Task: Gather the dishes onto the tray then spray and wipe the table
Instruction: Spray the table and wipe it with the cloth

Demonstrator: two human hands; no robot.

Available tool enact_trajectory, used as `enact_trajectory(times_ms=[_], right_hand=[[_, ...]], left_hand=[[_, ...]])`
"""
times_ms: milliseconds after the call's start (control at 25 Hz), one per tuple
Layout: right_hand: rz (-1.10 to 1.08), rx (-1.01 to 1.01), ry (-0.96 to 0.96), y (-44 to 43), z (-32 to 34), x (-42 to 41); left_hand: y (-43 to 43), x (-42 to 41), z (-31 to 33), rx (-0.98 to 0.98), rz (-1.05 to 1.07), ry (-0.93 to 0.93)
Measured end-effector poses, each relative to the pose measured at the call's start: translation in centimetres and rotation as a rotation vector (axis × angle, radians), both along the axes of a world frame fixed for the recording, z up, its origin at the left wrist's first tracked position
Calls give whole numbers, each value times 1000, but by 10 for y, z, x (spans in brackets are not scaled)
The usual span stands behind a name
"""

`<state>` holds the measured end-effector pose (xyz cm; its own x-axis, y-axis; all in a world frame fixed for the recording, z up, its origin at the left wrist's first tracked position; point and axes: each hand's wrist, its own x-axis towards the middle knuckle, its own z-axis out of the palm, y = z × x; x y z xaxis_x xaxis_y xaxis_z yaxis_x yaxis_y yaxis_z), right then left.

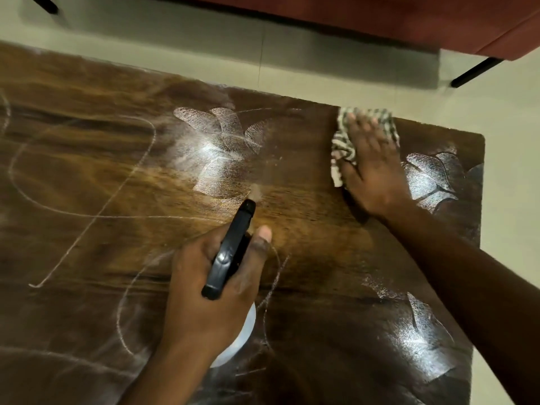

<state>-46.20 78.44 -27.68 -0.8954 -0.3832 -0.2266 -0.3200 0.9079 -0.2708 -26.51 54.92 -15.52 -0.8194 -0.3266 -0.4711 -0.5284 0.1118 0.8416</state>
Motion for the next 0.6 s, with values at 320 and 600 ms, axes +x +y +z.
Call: enact_trajectory(times_ms=[320,600], right_hand=[[39,-55,-49,-21,4,100],[750,82,-38,-7,9,120]], left_hand=[[1,27,2,96,-46,-53],[-14,69,1,78,-101,-78]])
